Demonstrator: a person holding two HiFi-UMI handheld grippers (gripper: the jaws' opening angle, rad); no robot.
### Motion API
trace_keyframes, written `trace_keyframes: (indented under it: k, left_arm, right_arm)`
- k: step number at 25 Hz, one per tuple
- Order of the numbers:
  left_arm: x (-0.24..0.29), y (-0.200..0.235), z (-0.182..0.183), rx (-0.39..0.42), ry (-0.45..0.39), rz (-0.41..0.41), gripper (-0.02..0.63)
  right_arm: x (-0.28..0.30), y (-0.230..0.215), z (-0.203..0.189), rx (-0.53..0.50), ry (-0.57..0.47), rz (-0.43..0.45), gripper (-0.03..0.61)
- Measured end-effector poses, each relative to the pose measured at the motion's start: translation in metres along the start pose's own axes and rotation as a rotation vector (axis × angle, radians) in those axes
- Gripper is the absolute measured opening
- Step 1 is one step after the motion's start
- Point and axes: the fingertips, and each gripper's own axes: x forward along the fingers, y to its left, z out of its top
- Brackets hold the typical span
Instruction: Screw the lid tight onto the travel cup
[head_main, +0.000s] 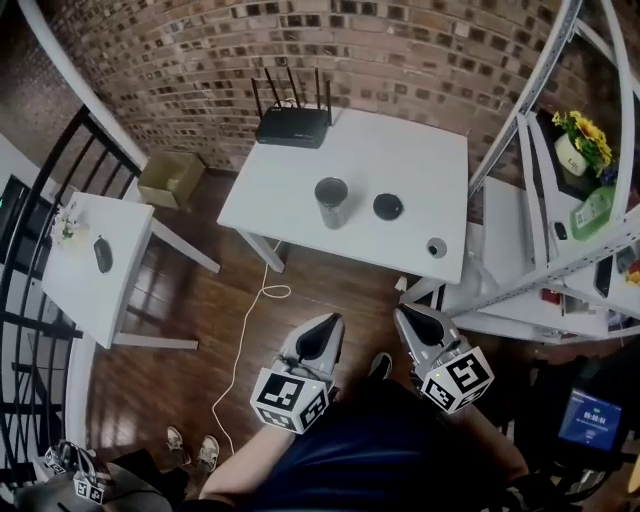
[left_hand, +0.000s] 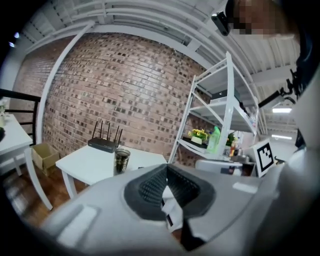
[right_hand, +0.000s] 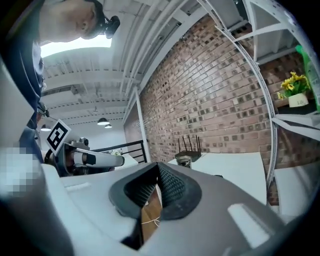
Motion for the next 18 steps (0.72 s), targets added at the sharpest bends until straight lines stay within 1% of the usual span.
trace_keyframes:
  k: [6, 11, 15, 18]
  left_arm:
    - [0.069, -0.009, 0.015, 0.022, 0.007, 0.011, 0.006]
    - [0.107, -0.016, 0.018, 0.020, 0.031, 0.001, 0.006]
    - [0.128, 0.006, 0.019, 0.003, 0.053, 0.006, 0.006]
    - [0.145, 0.028, 0.018, -0.005, 0.073, -0.019, 0.006]
  right_arm:
    - [0.012, -0.060, 0.009, 0.012, 0.000, 0.027, 0.011]
    - [0.018, -0.105, 0.013, 0.034, 0.013, 0.004, 0.011]
    - [0.039, -0.125, 0.016, 0.047, 0.018, -0.022, 0.011]
    - [0.061, -0.138, 0.015, 0.046, 0.032, -0.051, 0.011]
